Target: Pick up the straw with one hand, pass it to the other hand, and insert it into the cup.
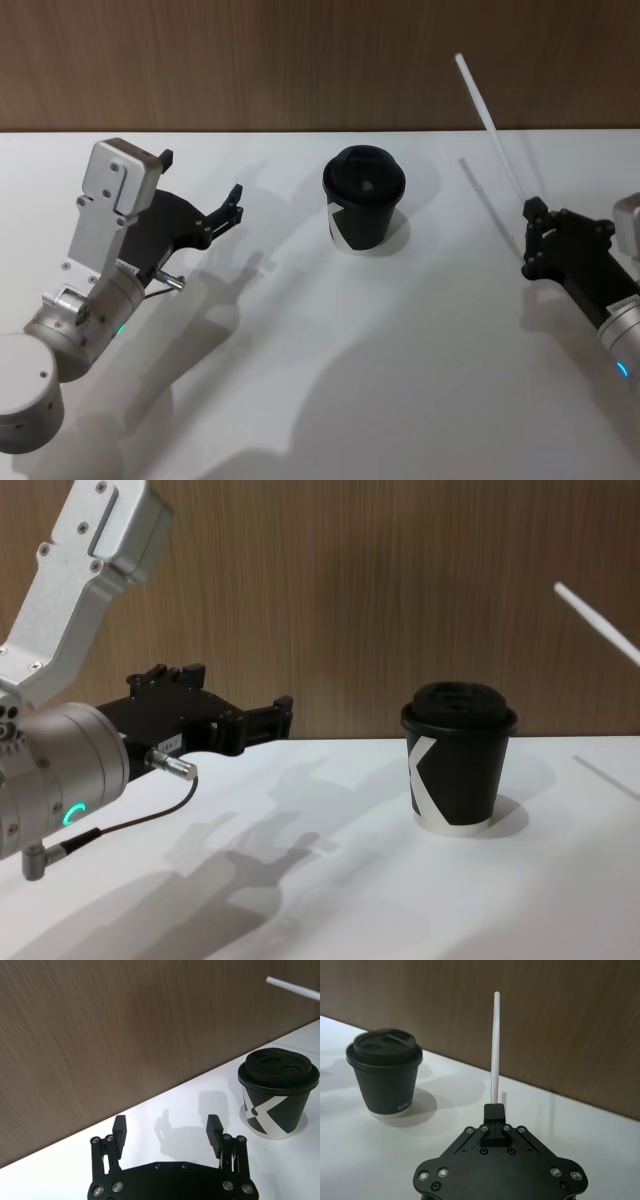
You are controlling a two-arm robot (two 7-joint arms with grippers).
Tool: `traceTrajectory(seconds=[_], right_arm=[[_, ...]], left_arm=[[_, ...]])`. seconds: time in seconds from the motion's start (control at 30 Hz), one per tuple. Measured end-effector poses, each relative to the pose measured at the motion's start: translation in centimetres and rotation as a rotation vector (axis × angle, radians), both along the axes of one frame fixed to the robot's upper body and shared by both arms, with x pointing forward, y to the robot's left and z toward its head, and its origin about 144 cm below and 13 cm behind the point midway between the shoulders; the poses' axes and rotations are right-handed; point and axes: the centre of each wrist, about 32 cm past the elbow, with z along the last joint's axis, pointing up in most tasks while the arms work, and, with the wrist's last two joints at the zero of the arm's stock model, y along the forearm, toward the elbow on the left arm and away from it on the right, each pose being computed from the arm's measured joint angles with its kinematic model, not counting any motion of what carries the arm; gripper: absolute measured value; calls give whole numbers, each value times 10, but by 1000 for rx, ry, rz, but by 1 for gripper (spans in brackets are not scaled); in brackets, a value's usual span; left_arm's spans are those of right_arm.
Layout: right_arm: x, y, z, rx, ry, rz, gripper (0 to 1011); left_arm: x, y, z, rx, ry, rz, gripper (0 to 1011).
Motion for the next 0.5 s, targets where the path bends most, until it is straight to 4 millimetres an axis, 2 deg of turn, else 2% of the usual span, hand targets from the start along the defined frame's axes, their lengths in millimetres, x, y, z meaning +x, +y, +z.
traceTrajectory(seconds=[0.5], right_arm=[[5, -15, 18, -65, -184, 202, 0]], left_arm=[[0, 0, 0, 0, 0, 0, 1003]])
